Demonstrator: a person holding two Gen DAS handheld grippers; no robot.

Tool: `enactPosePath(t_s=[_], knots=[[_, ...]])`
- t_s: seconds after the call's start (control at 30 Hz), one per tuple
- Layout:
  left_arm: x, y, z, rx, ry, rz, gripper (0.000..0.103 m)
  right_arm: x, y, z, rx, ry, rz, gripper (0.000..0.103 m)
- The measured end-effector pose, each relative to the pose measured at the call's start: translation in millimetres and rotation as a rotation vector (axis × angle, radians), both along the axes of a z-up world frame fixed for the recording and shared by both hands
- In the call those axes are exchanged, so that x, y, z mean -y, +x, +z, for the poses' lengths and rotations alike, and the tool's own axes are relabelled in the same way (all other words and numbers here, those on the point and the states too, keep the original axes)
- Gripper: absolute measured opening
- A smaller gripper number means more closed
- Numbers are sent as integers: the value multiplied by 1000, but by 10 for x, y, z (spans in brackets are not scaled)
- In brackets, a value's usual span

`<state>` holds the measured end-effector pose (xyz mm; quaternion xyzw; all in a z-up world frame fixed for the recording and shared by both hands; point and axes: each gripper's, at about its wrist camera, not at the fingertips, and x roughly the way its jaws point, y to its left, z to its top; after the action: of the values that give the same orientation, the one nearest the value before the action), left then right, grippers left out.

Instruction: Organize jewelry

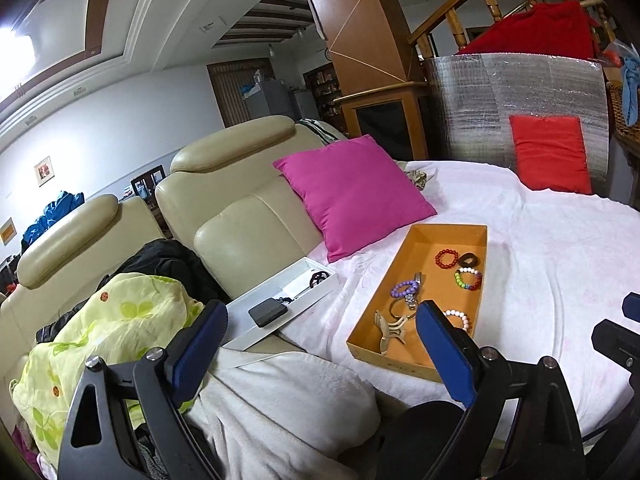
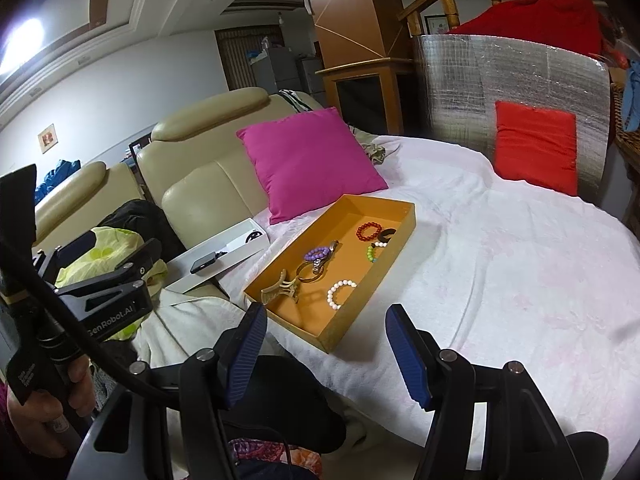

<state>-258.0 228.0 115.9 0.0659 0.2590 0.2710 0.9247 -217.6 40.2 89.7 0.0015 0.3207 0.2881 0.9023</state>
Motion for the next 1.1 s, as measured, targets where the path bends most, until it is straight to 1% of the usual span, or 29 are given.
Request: enactPosePath(t_s=[0.17,0.4,1.1], knots=[[-41,-7,3,3,-7,6,95,-33,-16,-3,7,-10,-3,66],[-63,-14,-1,3,-11,12,95,-36,17,-24,-5,-8,-11,66],[-52,-35,-11,4,-16,8,95,-18,25,-29,-7,-2,-15,66]])
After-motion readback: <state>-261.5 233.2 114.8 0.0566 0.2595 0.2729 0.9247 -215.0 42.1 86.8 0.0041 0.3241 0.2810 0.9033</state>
